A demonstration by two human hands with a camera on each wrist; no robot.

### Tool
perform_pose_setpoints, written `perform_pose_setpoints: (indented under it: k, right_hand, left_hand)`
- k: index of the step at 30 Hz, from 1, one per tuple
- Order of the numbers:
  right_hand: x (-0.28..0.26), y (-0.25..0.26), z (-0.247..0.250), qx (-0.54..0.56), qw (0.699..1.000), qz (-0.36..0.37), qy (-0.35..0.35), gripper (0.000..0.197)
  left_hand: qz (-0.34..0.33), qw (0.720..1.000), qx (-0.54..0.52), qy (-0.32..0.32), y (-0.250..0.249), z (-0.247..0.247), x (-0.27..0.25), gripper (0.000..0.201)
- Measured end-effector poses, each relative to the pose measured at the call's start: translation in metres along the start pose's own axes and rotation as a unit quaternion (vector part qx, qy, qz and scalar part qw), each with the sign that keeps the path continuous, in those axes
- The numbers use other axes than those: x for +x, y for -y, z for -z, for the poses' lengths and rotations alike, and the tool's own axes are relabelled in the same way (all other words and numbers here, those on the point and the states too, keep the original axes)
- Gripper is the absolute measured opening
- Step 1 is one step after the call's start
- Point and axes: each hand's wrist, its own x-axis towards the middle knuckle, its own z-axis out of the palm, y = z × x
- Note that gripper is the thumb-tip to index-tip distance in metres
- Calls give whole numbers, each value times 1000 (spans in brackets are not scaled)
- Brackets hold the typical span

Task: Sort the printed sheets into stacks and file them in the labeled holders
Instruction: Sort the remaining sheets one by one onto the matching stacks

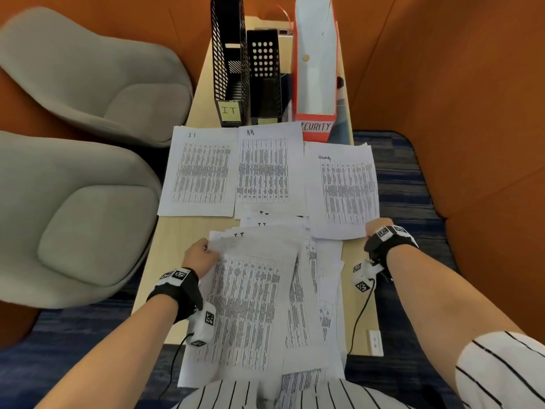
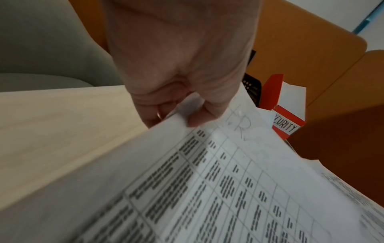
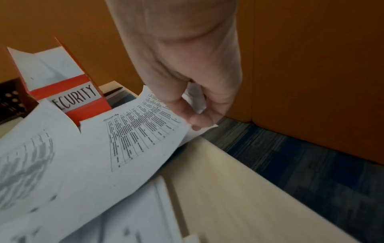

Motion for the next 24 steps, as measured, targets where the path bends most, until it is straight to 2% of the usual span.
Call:
perform_pose_setpoints:
  k: [1, 3, 5, 6, 7, 8, 9, 10, 11, 12, 13, 15, 17, 19, 21, 22, 23, 24]
  right_hand:
    - [1, -4, -1, -33, 999, -15, 15, 19]
    - [2, -5, -4, 22, 999, -42, 24, 23]
    - [12, -3, -7, -19, 1000, -2, -20, 17]
    - [12, 4, -8, 13, 998, -20, -52, 21]
    - [11, 12, -8, 100, 988, -59, -106, 37]
    - [7, 16, -8, 182, 965, -115, -153, 62]
    - [5, 21, -10, 218, 941, -154, -207, 81]
    - [3, 26, -12, 225, 930, -143, -253, 90]
    - [-1, 32, -16, 213, 930, -96, -284, 89]
    - [-5, 38, -22, 187, 940, -22, -284, 81]
    - [-7, 47, -28, 187, 946, 68, -256, 69]
    - [-25, 68, -41, 187, 949, 217, -133, 42]
    - [-38, 86, -57, 139, 946, 292, -28, 34]
    - [-44, 100, -77, 49, 948, 311, 40, 51]
    - [-43, 109, -98, -49, 953, 290, 66, 75]
    - [-42, 111, -106, -73, 955, 278, 69, 78]
    - [-40, 112, -113, -67, 957, 271, 75, 71]
    - [-38, 112, -116, -42, 957, 276, 81, 54]
  left_hand:
    - [5, 1000, -16, -18, 3, 0, -1, 13]
    - [2, 998, -29, -47, 8, 0, -1, 17]
    - [-24, 997, -21, -69, 9, -2, -1, 20]
    - [-36, 996, -20, -82, 8, -3, -2, 19]
    - [-43, 994, -29, -96, 7, -4, -3, 18]
    - [-49, 991, -47, -112, 4, -4, -5, 17]
    - [-56, 987, -72, -131, 1, -5, -7, 15]
    - [-64, 982, -98, -147, -2, -5, -9, 14]
    - [-69, 978, -126, -154, -5, -6, -11, 16]
    - [-69, 975, -151, -149, -9, -7, -12, 19]
    - [-69, 974, -168, -134, -11, -9, -11, 21]
    - [-66, 982, -148, -97, -12, -14, -10, 21]
    - [-33, 993, -98, -62, -6, -20, -5, 25]
    - [38, 996, -78, 5, 1, -28, -2, 33]
    - [90, 991, -78, 64, 8, -33, 0, 44]
    - [101, 989, -77, 79, 8, -34, 0, 46]
    - [108, 988, -77, 83, 7, -34, 0, 48]
    - [110, 988, -78, 78, 8, -33, 0, 50]
